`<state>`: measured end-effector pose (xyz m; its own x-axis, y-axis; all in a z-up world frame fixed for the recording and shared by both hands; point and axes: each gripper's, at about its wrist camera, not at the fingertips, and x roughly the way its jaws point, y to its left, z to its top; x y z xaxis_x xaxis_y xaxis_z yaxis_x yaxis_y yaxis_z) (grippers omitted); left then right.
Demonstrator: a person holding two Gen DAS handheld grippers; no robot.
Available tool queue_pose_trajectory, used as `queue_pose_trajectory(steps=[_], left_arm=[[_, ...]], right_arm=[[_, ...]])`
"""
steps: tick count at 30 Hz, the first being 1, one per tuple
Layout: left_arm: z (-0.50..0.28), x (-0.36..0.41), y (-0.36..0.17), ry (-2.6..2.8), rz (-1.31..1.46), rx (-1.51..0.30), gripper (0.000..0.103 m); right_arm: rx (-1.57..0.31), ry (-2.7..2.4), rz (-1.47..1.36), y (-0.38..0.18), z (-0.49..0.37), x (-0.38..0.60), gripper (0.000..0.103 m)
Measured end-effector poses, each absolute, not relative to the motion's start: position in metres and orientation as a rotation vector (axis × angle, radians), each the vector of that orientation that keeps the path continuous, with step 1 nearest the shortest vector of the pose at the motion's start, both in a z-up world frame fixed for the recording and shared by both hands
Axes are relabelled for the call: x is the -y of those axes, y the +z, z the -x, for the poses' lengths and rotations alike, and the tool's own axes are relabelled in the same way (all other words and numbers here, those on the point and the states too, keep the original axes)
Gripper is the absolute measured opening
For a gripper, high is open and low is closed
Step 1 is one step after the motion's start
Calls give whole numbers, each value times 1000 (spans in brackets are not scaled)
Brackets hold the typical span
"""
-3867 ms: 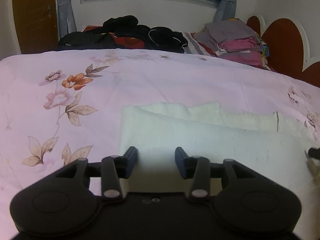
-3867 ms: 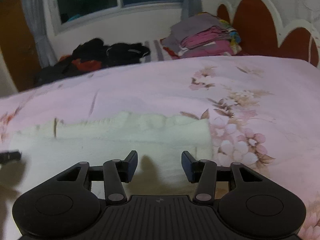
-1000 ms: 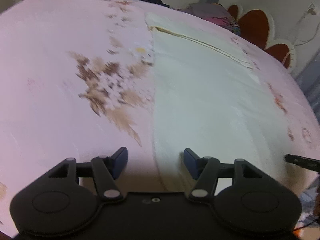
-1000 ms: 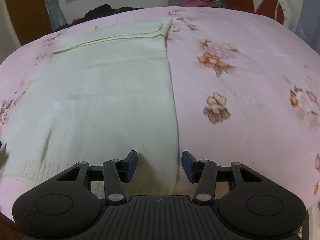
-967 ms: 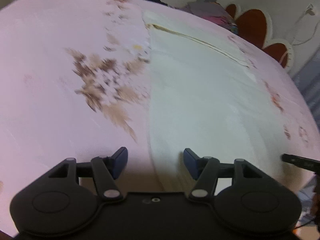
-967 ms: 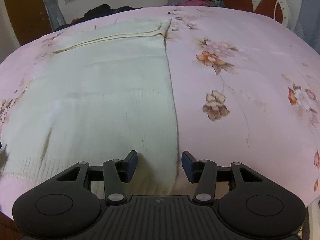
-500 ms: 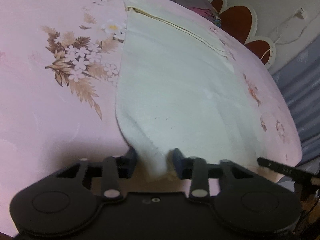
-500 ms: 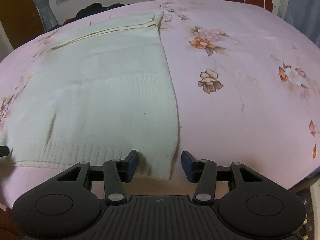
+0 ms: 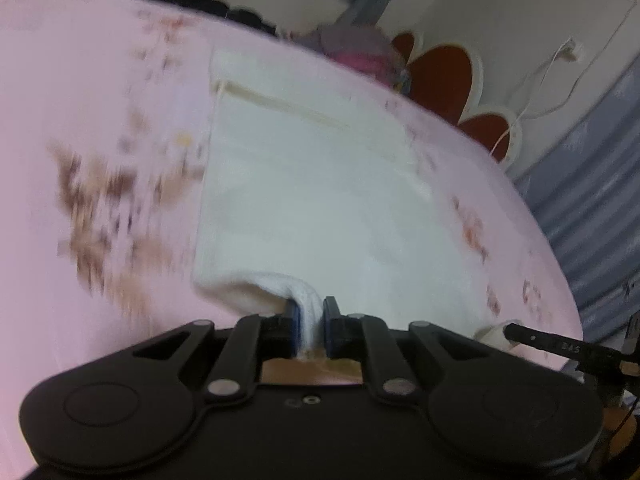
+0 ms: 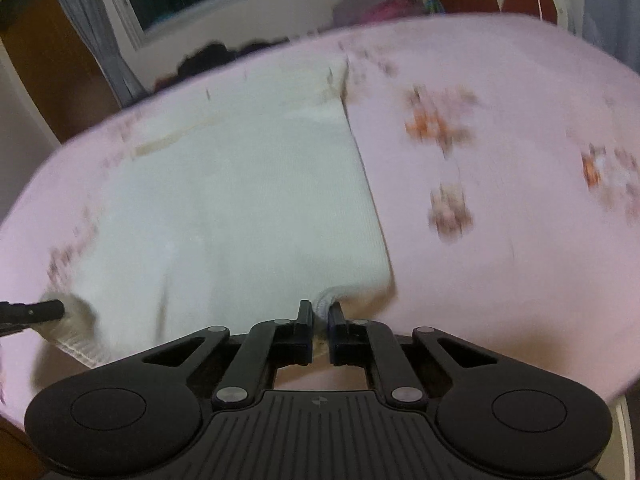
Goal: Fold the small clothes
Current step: 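Grasp the cream sweater hem with both tools, then lift the held hem and fold it toward the collar with both tools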
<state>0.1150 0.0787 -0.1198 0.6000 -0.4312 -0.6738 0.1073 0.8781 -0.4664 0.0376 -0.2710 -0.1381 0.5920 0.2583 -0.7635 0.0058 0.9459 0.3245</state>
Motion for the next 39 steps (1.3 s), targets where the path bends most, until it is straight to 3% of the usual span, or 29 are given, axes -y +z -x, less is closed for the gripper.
queue_pose_trajectory(steps=[16,39], left_arm=[[-252,-81,-76,-239,423,-682,10],[-454,-80,-125,-41,458,-719,10]], right_arm=[[-721,189,-328,-98,-210,289,6],[-790,146,-414,-185,-458,292,6]])
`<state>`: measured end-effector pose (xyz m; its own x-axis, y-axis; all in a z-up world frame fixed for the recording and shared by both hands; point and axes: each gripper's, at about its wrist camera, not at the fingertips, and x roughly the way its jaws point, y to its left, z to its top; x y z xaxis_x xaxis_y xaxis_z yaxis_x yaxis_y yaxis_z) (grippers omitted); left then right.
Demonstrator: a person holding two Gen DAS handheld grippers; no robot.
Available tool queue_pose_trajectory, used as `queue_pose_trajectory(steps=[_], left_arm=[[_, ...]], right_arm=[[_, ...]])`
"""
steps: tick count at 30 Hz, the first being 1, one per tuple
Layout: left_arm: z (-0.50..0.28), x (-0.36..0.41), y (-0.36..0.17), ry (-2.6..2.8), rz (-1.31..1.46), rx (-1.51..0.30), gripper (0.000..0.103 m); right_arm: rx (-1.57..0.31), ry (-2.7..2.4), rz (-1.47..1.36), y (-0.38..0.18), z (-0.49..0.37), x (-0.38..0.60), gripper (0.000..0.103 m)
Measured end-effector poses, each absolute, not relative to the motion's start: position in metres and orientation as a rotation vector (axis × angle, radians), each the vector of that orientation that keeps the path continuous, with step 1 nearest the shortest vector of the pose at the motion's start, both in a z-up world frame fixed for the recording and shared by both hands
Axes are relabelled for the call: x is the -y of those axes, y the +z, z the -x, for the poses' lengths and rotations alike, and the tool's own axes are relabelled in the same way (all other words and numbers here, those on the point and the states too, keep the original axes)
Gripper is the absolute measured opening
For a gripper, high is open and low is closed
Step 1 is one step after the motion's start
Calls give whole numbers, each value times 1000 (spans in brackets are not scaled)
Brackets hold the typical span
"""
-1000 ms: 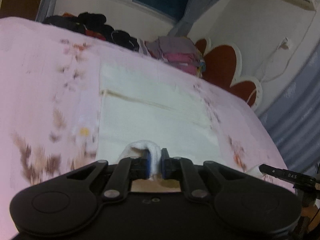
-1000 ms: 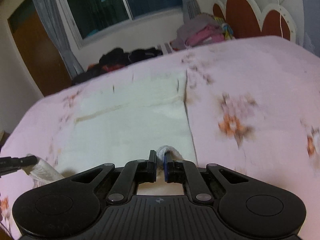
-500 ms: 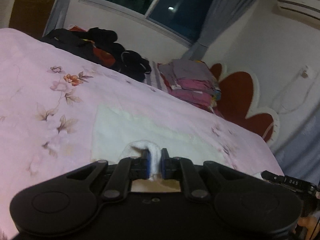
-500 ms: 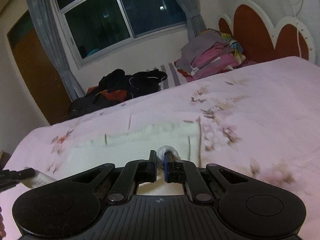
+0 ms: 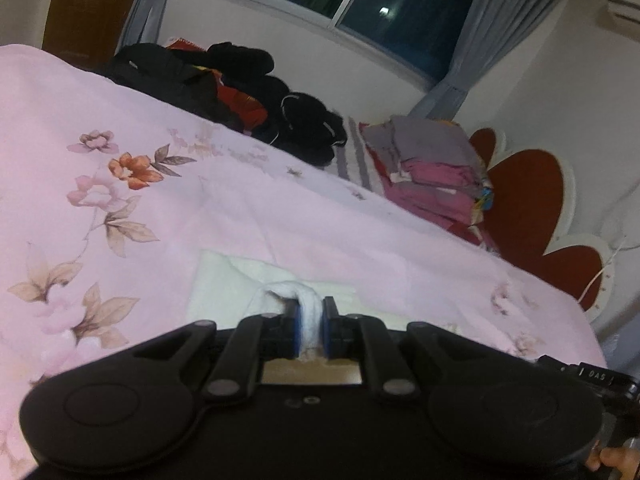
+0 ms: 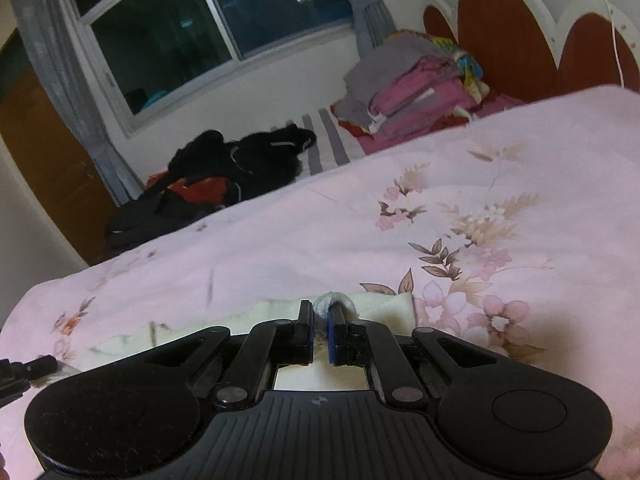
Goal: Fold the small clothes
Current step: 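Lift the held hem and fold it toward the collar with both tools, then open both tools and release the folded sweater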
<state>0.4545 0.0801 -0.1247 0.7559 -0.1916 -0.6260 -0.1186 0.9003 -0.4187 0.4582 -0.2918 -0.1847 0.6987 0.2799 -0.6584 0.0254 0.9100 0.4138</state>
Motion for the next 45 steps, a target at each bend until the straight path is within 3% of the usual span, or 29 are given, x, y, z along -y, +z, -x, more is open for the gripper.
queue_pose_trajectory(steps=[9,12,14,15,16,17,18,23,25,26,27,28,30,32,33,34,43,45], left_arm=[[-492,-70,-150,5,415,-781,10],[-499,-69,-154,35,396,-805,18],[-500,-68,-153,58,367,-796,30],[-499,-68,-150,65,348,-785,49],[-498,-68,-147,83,324,-771,75],[-494,-68,-143,101,306,-745,82],[-491,-71,-139,108,293,-717,83],[-479,-77,-136,52,231,-737,75],[-480,-72,-144,40,183,-774,67],[-480,-71,-149,39,173,-789,65],[-481,-69,-154,38,175,-801,58],[-481,-69,-157,37,177,-805,52],[-479,-67,-160,42,174,-797,44],[-476,-64,-160,49,151,-788,26],[-475,-64,-160,49,148,-786,13],[-473,-65,-160,51,156,-784,5],[-461,-69,-161,68,162,-784,4],[-459,-65,-155,74,131,-771,14]], right_arm=[[-886,125,-442,-224,-493,299,6],[-882,123,-465,-226,-500,303,7],[-880,118,-477,-225,-504,306,7],[-874,113,-473,-224,-505,308,24],[-861,101,-461,-222,-505,309,66],[-839,91,-446,-218,-504,309,83],[-815,91,-428,-215,-502,310,90],[-812,128,-348,-213,-497,311,90],[-830,133,-299,-218,-497,304,86],[-842,137,-280,-223,-496,300,79],[-865,142,-274,-228,-497,297,60],[-879,144,-276,-232,-498,296,50],[-877,143,-262,-236,-497,292,50],[-872,155,-240,-235,-496,288,50],[-867,155,-212,-235,-495,286,43],[-866,141,-175,-236,-495,283,29],[-869,101,-209,-236,-497,297,28],[-855,115,-215,-228,-491,296,29]])
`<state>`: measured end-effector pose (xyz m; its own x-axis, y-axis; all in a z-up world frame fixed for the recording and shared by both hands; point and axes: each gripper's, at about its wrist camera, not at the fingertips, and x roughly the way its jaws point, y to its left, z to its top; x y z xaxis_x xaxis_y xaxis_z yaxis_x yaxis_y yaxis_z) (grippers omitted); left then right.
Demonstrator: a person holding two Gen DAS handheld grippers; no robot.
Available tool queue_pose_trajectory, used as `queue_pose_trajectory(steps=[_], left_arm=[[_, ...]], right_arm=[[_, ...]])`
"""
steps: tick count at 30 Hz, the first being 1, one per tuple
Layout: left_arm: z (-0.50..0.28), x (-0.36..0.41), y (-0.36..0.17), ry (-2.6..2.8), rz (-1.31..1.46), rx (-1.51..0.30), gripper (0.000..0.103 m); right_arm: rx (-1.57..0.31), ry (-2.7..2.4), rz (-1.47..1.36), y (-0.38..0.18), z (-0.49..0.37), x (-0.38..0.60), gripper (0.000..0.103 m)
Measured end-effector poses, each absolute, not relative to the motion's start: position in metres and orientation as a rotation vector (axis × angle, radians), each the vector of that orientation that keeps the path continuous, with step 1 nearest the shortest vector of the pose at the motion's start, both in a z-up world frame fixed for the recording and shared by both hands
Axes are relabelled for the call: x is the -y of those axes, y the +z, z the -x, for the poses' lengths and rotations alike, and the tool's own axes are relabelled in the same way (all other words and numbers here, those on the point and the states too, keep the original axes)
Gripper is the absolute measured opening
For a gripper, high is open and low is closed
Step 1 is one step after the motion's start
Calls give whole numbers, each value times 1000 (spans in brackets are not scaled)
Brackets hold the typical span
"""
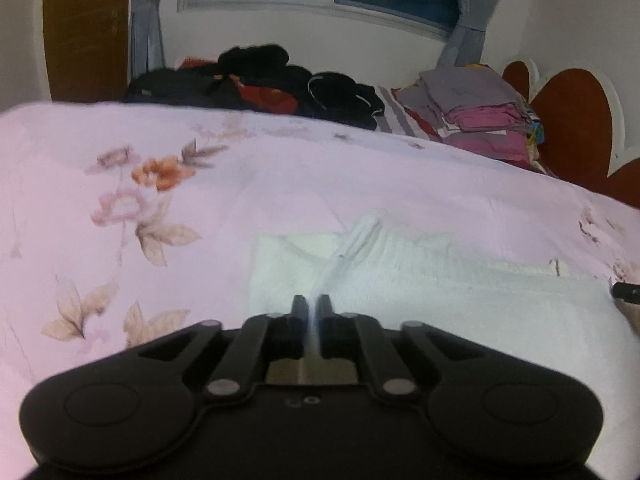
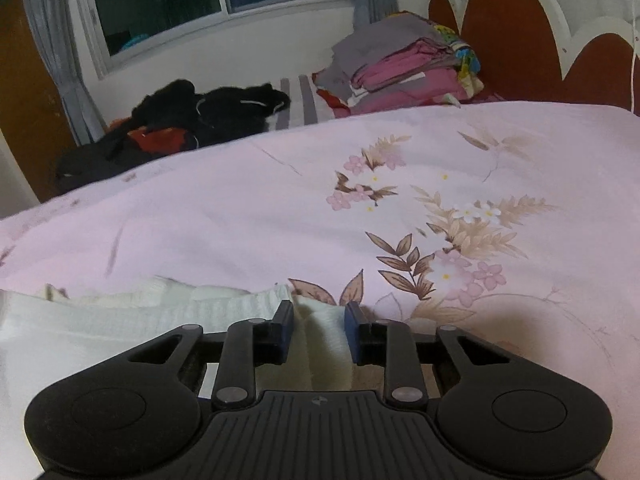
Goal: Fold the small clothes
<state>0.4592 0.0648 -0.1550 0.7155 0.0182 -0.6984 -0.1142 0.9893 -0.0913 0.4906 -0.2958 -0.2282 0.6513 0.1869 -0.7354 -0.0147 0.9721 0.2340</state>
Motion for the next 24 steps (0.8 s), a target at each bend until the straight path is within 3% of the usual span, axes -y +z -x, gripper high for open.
queue_pose_trajectory(steps=[1,2,4,5,9,12,24], left_arm=[[-457,-63,-152,75,120,-761,24],[-454,-61,-149,74,118,-750,26],[-448,-57,-143,75,116,-730,26],[-445,-55,-140,69,114,-726,26],[-434,-43,-131,30,110,-719,26],[-426,-29,-129,-4,96,-715,33],[-426,-16,-161,9,23,-827,38]], right_arm=[[-849,125,-213,-224,-486,294,30],[-843,134,-210,-220,-482,291,33],[-817,152,-189,-213,-472,284,53],[-809,159,-177,-211,-468,281,55],[-799,196,-152,-205,-452,266,56],[-803,228,-133,-205,-442,252,55],[-845,215,-15,-230,-417,235,55]])
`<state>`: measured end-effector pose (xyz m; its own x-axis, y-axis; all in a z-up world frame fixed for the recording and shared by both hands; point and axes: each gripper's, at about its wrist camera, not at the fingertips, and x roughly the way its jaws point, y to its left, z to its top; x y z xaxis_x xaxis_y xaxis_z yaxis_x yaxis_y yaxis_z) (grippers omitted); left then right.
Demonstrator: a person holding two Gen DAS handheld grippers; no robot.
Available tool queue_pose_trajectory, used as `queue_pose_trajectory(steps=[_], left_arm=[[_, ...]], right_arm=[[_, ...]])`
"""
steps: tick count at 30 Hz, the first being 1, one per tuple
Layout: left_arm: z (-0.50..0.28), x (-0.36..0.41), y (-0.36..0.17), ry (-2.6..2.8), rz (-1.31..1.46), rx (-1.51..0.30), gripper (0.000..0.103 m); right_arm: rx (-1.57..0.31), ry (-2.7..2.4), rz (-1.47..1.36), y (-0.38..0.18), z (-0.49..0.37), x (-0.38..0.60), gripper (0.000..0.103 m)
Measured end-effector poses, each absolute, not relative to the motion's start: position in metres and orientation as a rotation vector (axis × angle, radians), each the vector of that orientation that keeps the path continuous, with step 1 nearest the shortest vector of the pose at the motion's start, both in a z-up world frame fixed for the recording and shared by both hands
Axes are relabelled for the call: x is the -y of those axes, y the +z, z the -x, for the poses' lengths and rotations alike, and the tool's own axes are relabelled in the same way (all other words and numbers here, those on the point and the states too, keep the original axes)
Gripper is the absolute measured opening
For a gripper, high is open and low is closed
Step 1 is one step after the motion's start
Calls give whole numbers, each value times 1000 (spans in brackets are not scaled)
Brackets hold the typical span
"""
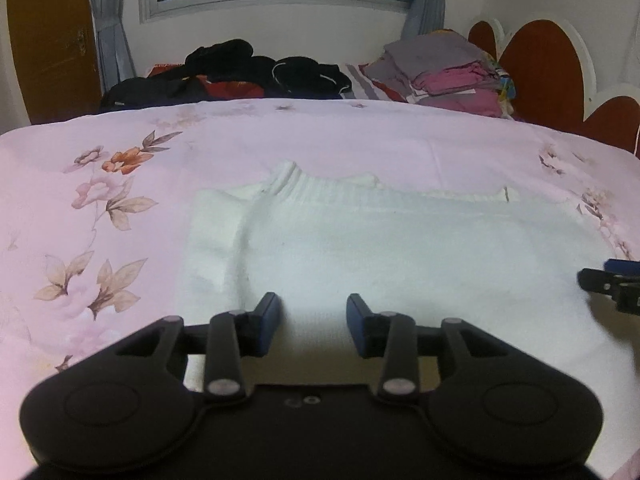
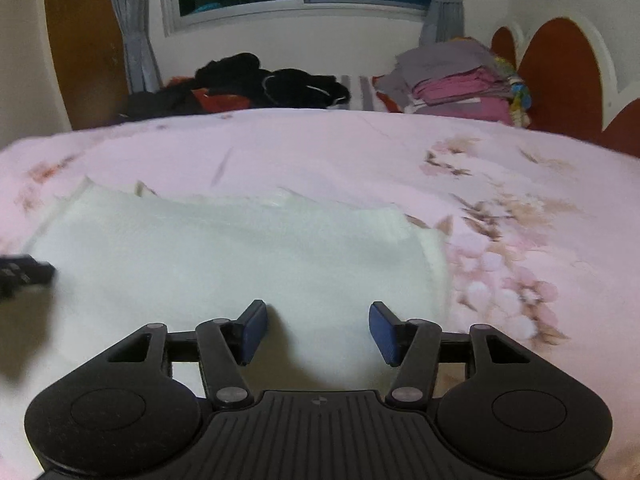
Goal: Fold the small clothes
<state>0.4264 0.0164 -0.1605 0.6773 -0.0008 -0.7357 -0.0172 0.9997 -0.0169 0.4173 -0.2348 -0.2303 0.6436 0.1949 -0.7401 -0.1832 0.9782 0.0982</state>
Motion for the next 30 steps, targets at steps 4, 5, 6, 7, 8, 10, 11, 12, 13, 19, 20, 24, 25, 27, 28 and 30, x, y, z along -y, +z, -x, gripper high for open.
queue_pose_trajectory(steps=[4,5,6,7,8,10,11,12,13,19,20,24,25,27,28,30], left_arm=[[-424,-16,-157,16,21,-839,37],[-423,-15,-157,17,17,-840,38],[-422,-14,-158,17,13,-841,38],[-421,-14,-157,17,9,-842,39],[-421,-13,-157,17,8,-843,40],[-420,-14,-157,13,7,-846,41],[-419,-14,-157,10,5,-847,41],[-418,-15,-156,6,3,-849,42],[-417,-15,-155,2,4,-851,43],[-392,-19,-148,-56,40,-839,55],[-387,-20,-149,-63,38,-837,56],[-370,-24,-162,-86,17,-859,56],[-368,-26,-167,-94,9,-862,57],[-363,-27,-168,-103,-13,-845,57],[-362,-27,-166,-106,-14,-850,57],[-360,-29,-161,-107,7,-866,58]], right_arm=[[-833,221,-55,-222,-406,241,56],[-833,229,-55,-221,-402,240,56],[-837,235,-48,-220,-399,238,56],[-840,233,-34,-221,-394,237,56],[-842,227,-25,-222,-392,237,56],[-855,199,-15,-226,-386,241,55],[-859,186,-24,-226,-384,244,55],[-862,178,-42,-225,-383,248,55],[-860,173,-57,-221,-380,251,55],[-874,163,-69,-212,-350,253,56],[-879,159,-65,-212,-346,252,56],[-908,152,-38,-217,-332,246,56],[-926,138,-11,-222,-331,245,56],[-940,116,-24,-229,-328,250,56],[-950,95,-53,-228,-327,255,56],[-933,72,-67,-218,-322,255,55]])
